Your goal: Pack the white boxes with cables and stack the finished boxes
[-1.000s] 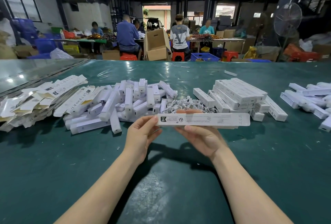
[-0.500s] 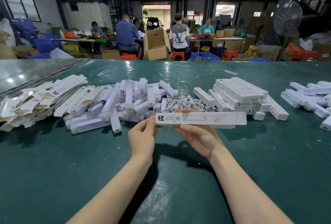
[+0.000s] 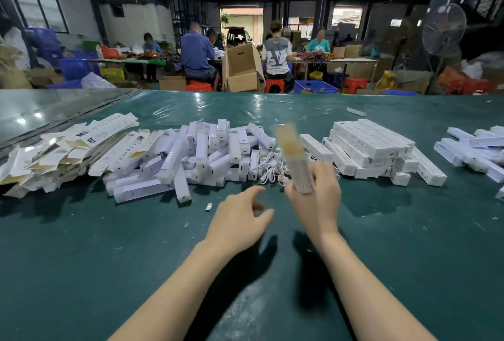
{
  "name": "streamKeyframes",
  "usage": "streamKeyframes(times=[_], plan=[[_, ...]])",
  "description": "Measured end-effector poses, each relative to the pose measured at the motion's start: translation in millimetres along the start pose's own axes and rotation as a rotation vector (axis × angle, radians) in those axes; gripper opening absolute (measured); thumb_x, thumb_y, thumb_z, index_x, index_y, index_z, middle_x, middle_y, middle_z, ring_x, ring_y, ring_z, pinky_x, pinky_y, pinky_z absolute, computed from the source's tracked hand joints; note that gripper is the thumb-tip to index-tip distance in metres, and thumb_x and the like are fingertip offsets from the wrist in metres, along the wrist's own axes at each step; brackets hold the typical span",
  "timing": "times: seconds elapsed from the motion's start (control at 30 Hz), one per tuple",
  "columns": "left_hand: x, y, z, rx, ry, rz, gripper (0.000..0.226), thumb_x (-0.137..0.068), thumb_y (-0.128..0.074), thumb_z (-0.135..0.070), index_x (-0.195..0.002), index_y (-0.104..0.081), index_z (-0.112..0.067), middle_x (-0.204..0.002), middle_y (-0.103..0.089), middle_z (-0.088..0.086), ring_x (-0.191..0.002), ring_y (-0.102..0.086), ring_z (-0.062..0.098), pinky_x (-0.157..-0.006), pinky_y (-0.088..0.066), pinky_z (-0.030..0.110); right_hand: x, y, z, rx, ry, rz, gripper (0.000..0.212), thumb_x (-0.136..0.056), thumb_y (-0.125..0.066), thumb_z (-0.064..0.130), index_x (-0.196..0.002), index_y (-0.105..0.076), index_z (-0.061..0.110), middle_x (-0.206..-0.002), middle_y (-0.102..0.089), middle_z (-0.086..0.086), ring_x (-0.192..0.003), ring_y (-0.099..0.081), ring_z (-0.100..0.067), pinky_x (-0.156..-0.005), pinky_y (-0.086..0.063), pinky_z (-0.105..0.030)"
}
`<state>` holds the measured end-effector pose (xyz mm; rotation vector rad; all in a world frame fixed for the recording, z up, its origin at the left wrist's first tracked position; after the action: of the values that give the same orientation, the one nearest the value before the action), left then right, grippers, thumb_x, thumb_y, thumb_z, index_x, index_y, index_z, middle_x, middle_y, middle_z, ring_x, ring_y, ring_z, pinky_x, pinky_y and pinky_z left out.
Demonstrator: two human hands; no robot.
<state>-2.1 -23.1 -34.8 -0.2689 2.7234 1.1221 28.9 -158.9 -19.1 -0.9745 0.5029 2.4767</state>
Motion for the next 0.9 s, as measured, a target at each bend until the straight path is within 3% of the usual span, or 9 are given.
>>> streamKeyframes(times=[0.1, 0.23, 0.33, 0.43, 0.5, 0.6, 0.7, 0.8, 0.9], plan=[[-7.1, 16.9, 16.6, -0.348, -0.128, -0.192, 0.028, -0.080, -0.059, -0.029, -0.106, -0.067, -0.023, -0.117, -0.061, -0.005, -0.118, -0.044, 0.021, -0.096, -0.033, 0.029, 0.0, 7.3, 3.4, 0.250, 0.263, 0.035, 0.018, -0.058, -0.057, 0.006, -0.067, -0.044, 0.013, -0.061, -0.047, -0.009, -0.056, -0.041, -0.024, -0.052, -0.022, -0.024], [-18.2, 46.8, 58.5, -0.393, 0.286, -0.416, 0.033, -0.081, -0.060, -0.028, -0.113, -0.058, -0.020, -0.137, -0.037, 0.010, -0.127, -0.027, 0.031, -0.101, -0.027, 0.042, 4.5, -1.1, -9.7, 0.592, 0.150, 0.459, 0.033, -0.081, -0.062, 0.031, -0.108, -0.049, 0.018, -0.093, -0.066, -0.002, -0.085, -0.061, -0.031, -0.060, -0.032, -0.032], [-19.4, 56.8, 77.7, -0.249, 0.465, -0.397, 0.024, -0.087, -0.056, -0.028, -0.108, -0.054, -0.017, -0.125, -0.044, 0.016, -0.114, -0.044, 0.035, -0.097, -0.030, 0.042, 1.1, -5.4, -7.3, 0.589, 0.121, 0.504, 0.050, -0.082, -0.045, 0.062, -0.110, -0.050, 0.020, -0.096, -0.061, -0.001, -0.095, -0.055, -0.027, -0.072, -0.036, -0.035], [-22.0, 60.9, 76.9, -0.159, 0.422, -0.454, 0.013, -0.088, -0.052, -0.026, -0.091, -0.049, -0.014, -0.103, -0.057, 0.012, -0.096, -0.052, 0.033, -0.084, -0.035, 0.039, 2.4, -8.8, -8.2, 0.621, 0.147, 0.532, 0.052, -0.088, -0.030, 0.061, -0.110, -0.050, 0.018, -0.099, -0.060, -0.004, -0.098, -0.052, -0.027, -0.078, -0.035, -0.037], [-22.5, 58.5, 69.2, 0.033, 0.376, -0.462, 0.016, -0.089, -0.053, -0.024, -0.090, -0.044, -0.012, -0.091, -0.056, 0.007, -0.085, -0.054, 0.030, -0.069, -0.036, 0.034, 3.3, -7.4, -9.4, 0.631, 0.142, 0.520, 0.051, -0.090, -0.028, 0.058, -0.112, -0.051, 0.017, -0.100, -0.060, -0.004, -0.099, -0.052, -0.027, -0.080, -0.035, -0.037], [-22.8, 50.9, 45.3, 0.800, 0.415, -0.360, 0.016, -0.090, -0.055, -0.015, -0.102, -0.046, -0.010, -0.094, -0.057, 0.007, -0.068, -0.057, 0.016, -0.056, -0.047, 0.027, 1.2, -3.6, -12.1, 0.633, 0.127, 0.459, 0.049, -0.091, -0.030, 0.057, -0.112, -0.053, 0.019, -0.098, -0.060, -0.003, -0.096, -0.054, -0.027, -0.078, -0.034, -0.035], [-22.0, 45.4, 24.6, 1.386, 0.366, -0.157, 0.008, -0.092, -0.048, -0.005, -0.088, -0.053, -0.010, -0.074, -0.068, 0.006, -0.060, -0.067, 0.015, -0.054, -0.055, 0.023, -0.5, 0.5, -16.0, 0.618, 0.120, 0.425, 0.046, -0.089, -0.033, 0.059, -0.097, -0.053, 0.019, -0.087, -0.059, -0.003, -0.086, -0.055, -0.029, -0.069, -0.030, -0.035], [-18.7, 44.5, 18.9, 1.289, 0.312, -0.106, 0.015, -0.090, -0.048, -0.003, -0.091, -0.050, -0.017, -0.077, -0.063, 0.006, -0.058, -0.064, 0.012, -0.047, -0.051, 0.021, 0.6, 1.6, -16.0, 0.571, 0.128, 0.448, 0.045, -0.087, -0.037, 0.060, -0.092, -0.055, 0.020, -0.082, -0.060, -0.002, -0.082, -0.055, -0.027, -0.067, -0.033, -0.035], [-15.7, 46.6, 23.3, 0.639, 0.183, -0.074, 0.018, -0.082, -0.050, -0.014, -0.098, -0.049, -0.023, -0.096, -0.054, 0.009, -0.075, -0.052, 0.017, -0.054, -0.041, 0.024, 0.0, 3.0, -15.9, 0.527, 0.123, 0.434, 0.042, -0.086, -0.041, 0.059, -0.092, -0.058, 0.021, -0.079, -0.058, 0.001, -0.080, -0.054, -0.024, -0.065, -0.033, -0.033]])
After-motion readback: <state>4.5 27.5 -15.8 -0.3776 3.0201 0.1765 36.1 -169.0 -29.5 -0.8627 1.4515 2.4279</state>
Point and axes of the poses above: each hand's wrist, its own x-axis away from the middle knuckle, its own y-axis out of the back of the hand, z = x × y, the point moved 2 cm from there along -x, towards the middle knuckle
